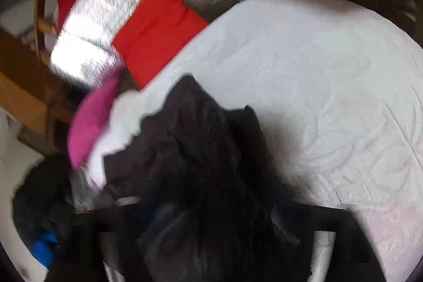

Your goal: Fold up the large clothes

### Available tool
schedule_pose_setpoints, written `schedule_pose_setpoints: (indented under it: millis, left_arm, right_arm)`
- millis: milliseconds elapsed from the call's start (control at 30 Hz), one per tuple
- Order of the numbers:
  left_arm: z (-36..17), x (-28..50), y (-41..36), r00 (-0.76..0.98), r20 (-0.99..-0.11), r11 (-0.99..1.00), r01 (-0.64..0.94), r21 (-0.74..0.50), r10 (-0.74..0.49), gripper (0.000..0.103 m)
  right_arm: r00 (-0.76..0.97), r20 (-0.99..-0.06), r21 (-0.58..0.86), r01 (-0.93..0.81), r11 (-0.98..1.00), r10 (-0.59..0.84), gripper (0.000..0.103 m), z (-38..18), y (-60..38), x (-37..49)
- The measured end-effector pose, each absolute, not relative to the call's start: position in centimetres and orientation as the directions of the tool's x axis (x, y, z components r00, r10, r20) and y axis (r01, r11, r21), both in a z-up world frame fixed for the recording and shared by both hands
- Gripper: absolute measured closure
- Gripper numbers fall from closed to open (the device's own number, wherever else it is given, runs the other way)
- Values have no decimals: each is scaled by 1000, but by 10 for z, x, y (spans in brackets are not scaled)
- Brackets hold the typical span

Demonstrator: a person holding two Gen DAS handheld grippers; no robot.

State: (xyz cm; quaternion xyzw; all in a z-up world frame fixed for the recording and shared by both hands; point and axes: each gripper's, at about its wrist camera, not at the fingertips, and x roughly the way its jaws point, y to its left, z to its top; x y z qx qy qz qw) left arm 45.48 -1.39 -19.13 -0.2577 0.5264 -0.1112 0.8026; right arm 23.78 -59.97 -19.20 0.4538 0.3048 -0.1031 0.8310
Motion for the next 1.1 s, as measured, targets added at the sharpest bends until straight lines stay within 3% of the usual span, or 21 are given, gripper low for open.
schedule_pose_setpoints:
  millis: [200,333,533,700,800,1100]
  left_arm:
    - [-180,426,-18,441,-818,897,-61,-438,-370,28]
    - [-163,386,-16,525,-779,916,4,-401,-343,27]
    - [-188,342,-15,432,-737,828,43,-560,-521,26]
    - [-210,344,-20,379,-693,740,-31,-672,-613,24]
    - [-221,356,-13,421,-650,676,-109,-729,-633,19]
    - [-245,390,-3,488,-597,552,-253,-795,-636,19]
  right_arm:
    - [841,-525,747,385,542,128,17,-174,-589,202]
    - [848,-500,791,365,491,175,17,-177,-577,181]
    - [851,-420,884,303,356,317,17,-200,-547,161]
    - [823,-425,902,347,258,378,17,-236,-516,165]
    - [834,-432,900,373,226,344,17,-246,-515,175]
    - [847,-479,877,457,146,229,17,-271,-524,201]
